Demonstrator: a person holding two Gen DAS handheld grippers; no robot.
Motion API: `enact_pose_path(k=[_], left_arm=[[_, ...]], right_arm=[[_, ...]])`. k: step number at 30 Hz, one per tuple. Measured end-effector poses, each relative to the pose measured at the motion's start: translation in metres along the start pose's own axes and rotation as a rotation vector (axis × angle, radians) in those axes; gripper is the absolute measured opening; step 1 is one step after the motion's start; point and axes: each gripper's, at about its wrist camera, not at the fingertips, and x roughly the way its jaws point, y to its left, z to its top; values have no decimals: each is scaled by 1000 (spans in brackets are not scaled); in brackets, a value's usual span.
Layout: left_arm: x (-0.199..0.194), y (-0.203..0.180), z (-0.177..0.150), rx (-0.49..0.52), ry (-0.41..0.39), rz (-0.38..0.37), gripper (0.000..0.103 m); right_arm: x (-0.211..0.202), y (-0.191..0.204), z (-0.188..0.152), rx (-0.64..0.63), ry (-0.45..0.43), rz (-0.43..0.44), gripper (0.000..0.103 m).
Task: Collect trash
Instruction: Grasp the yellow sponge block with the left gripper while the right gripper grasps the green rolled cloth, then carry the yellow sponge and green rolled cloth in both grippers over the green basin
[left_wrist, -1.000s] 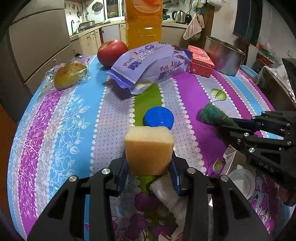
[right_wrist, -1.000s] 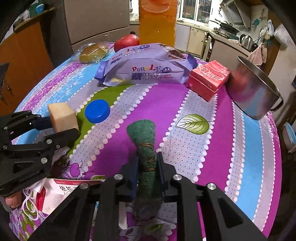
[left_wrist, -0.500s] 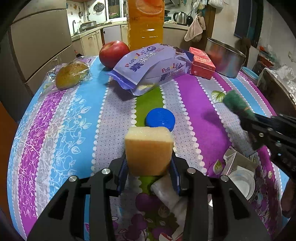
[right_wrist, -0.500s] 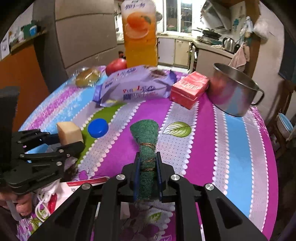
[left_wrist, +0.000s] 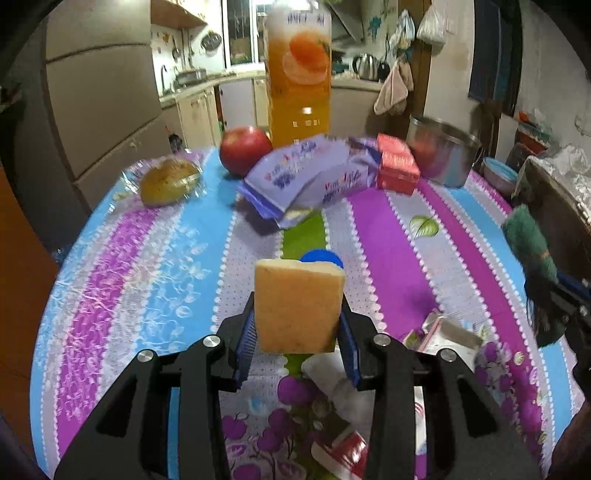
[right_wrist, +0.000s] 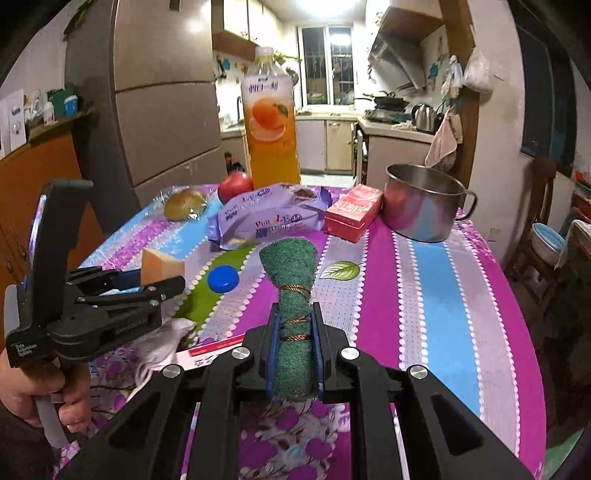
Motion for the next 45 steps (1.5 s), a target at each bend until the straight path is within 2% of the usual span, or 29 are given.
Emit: enact_pose_path(k=[9, 15, 26, 33, 45], left_arm=[[-72, -6, -16, -6, -144, -15, 37], [-103, -13, -34, -20, -179, -53, 37], [-147, -37, -60, -11, -237, -71, 37], [-167, -60, -64, 8, -262, -100, 37], [-186, -118, -67, 77, -279, -170, 37]], right_arm=[[-52, 12, -16, 26, -83, -7, 16], [-92, 20, -32, 32, -129, -15, 16], [-151, 28, -55, 31, -189, -49, 16], [-183, 13, -67, 55, -204, -80, 16], [-243, -43, -85, 115, -219, -174, 16]])
